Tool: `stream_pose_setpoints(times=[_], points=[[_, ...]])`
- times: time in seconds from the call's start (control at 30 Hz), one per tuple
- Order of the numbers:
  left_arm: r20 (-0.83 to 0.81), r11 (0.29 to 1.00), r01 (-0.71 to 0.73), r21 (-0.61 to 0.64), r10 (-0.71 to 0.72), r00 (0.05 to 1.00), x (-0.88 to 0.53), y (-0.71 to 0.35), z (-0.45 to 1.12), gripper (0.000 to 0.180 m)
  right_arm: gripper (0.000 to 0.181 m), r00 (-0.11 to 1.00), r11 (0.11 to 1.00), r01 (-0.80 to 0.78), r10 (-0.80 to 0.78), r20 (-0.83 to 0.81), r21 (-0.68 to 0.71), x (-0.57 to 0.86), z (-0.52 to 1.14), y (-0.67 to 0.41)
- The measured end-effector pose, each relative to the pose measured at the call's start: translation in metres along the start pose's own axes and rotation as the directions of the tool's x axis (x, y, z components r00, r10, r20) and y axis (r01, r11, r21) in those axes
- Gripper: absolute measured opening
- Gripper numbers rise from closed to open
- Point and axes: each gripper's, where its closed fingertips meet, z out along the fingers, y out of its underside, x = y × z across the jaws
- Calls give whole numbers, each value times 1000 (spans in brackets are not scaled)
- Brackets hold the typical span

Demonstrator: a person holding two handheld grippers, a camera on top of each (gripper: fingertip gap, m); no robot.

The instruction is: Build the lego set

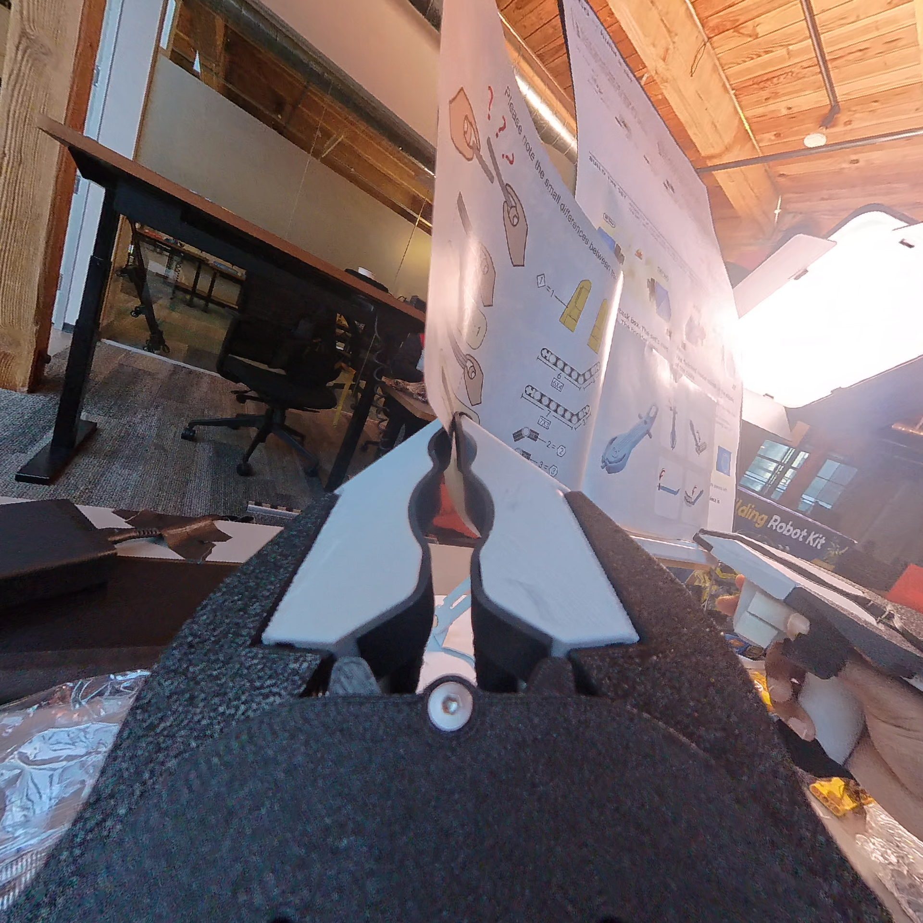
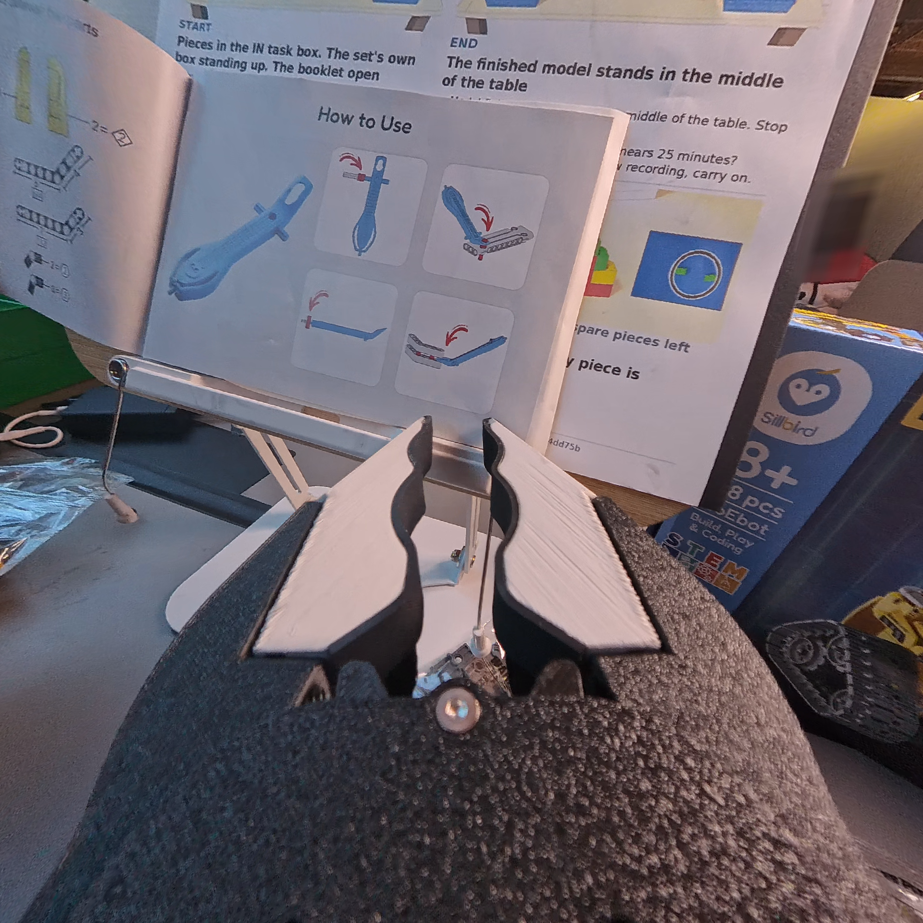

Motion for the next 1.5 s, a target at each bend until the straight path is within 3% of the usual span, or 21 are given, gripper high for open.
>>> stream_pose_setpoints(times=[0.2, 0.57, 0.87, 1.13, 1.5], points=[[7, 999, 38, 8, -38, 999, -3, 0, -2, 0, 27, 1000, 1000, 16, -16, 9, -3, -5, 1, 0], [18, 998, 56, -16, -56, 998, -5, 12, -1, 0, 25, 999, 999, 32, -33, -9, -11, -3, 1, 0], [19, 999, 54, 3, -55, 998, -3, 11, -2, 0, 62, 996, 998, 52, -51, -79, 17, 14, 7, -14], [17, 999, 51, 7, -51, 999, -3, 16, -2, 0, 46, 993, 997, 79, -78, -84, 4, 15, 10, -14], [15, 998, 60, 1, -60, 998, -3, 21, -1, 0, 1, 998, 996, 19, -14, -62, 85, 25, -1, -25]])
